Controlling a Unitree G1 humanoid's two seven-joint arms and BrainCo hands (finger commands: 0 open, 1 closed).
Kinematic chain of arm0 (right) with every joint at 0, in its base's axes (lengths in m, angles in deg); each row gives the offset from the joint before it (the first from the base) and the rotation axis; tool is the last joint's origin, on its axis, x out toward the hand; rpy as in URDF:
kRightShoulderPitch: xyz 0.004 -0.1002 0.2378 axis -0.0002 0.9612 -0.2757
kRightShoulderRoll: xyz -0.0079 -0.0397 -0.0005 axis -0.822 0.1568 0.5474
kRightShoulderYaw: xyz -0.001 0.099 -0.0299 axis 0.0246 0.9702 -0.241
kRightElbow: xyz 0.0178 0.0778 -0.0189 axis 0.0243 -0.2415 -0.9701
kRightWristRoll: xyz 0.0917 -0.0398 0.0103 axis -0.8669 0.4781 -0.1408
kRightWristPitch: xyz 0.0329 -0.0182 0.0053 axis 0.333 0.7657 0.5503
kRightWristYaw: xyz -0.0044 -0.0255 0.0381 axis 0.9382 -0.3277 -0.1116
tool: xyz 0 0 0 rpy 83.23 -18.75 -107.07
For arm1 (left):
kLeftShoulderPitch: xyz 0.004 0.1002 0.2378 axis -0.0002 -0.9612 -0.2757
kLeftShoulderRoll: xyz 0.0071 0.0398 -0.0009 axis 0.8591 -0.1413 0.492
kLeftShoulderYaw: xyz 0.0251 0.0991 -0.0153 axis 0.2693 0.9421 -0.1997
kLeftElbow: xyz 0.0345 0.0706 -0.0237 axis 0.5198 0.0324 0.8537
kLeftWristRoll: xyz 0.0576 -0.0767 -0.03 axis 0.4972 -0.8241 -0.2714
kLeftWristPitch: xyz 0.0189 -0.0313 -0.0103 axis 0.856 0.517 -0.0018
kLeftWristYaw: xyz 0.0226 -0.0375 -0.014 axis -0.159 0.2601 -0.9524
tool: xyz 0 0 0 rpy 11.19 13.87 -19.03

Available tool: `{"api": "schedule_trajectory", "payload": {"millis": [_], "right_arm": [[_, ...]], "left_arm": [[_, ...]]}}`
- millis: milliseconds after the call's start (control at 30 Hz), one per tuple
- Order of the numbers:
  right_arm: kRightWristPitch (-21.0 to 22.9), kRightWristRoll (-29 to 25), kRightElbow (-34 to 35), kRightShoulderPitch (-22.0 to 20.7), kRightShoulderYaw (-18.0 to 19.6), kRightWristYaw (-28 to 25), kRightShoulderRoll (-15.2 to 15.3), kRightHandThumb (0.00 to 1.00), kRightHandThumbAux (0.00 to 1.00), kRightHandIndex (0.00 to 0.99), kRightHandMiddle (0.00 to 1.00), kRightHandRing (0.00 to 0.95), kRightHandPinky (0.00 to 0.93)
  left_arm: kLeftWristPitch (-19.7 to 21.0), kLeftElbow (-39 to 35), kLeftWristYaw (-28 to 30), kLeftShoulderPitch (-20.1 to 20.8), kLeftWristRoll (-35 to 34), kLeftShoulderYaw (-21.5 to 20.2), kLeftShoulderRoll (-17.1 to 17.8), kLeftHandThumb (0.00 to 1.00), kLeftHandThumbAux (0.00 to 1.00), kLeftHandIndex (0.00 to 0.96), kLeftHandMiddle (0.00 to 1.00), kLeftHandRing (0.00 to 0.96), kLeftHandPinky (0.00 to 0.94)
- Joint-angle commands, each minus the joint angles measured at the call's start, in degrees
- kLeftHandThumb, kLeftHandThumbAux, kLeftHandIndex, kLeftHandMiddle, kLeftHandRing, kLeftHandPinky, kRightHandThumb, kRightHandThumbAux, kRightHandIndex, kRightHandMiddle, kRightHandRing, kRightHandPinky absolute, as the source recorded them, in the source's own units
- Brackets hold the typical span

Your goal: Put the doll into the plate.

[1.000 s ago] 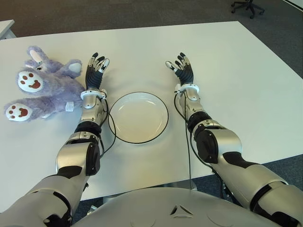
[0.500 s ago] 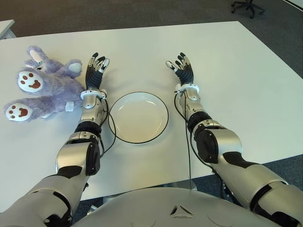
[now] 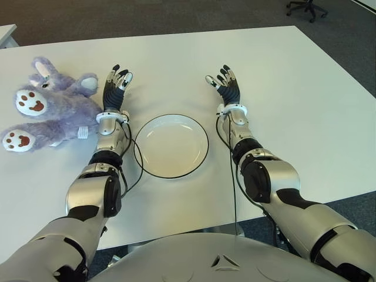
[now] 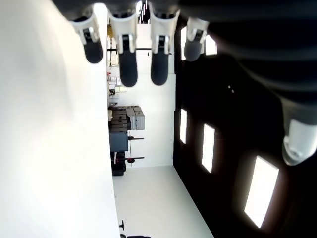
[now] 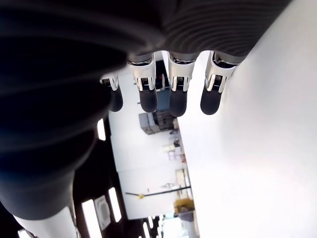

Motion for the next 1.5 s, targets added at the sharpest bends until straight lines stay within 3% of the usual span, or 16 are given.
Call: {"api": "schedule_trajectory", "payload": {"millis": [33, 333, 533, 733, 1200, 1500], "right_arm": [[3.0, -0.1, -2.2, 2.6, 0.2, 0.7, -0.6, 0.116, 0.787, 0.049, 0.074, 0.077, 0.096], [3.0, 0.0, -2.3, 2.6, 0.0, 0.7, -0.7, 0.101, 0.783, 0.047, 0.070, 0.075, 0.099], [2.9, -0.2, -2.3, 2.5, 0.2, 0.7, -0.8, 0.103, 0.788, 0.047, 0.074, 0.077, 0.096], [2.8, -0.2, -2.2, 2.6, 0.2, 0.8, -0.8, 0.108, 0.788, 0.051, 0.079, 0.084, 0.112], [2.8, -0.1, -2.2, 2.6, 0.1, 0.7, -0.8, 0.104, 0.780, 0.046, 0.076, 0.077, 0.088], [2.8, 0.0, -2.2, 2.6, 0.0, 0.8, -1.0, 0.094, 0.777, 0.042, 0.074, 0.077, 0.096]], "left_arm": [[0.1, 1.9, 0.5, -2.5, 0.2, 0.1, 0.3, 0.000, 0.479, 0.035, 0.178, 0.168, 0.086], [0.9, 1.3, 0.3, -0.4, 0.3, 0.2, 1.8, 0.000, 0.492, 0.033, 0.153, 0.138, 0.072], [2.2, 0.0, -0.1, 1.3, 0.5, 0.4, 3.0, 0.000, 0.483, 0.043, 0.169, 0.159, 0.114], [3.1, -2.4, -0.3, 2.0, 0.4, 0.7, 3.5, 0.000, 0.480, 0.046, 0.165, 0.146, 0.085], [4.1, -5.0, 0.7, 5.2, -0.1, 0.1, 6.7, 0.000, 0.472, 0.049, 0.153, 0.152, 0.162], [3.8, -5.5, 0.7, 6.3, 0.2, 0.5, 7.2, 0.000, 0.469, 0.059, 0.145, 0.133, 0.116]]}}
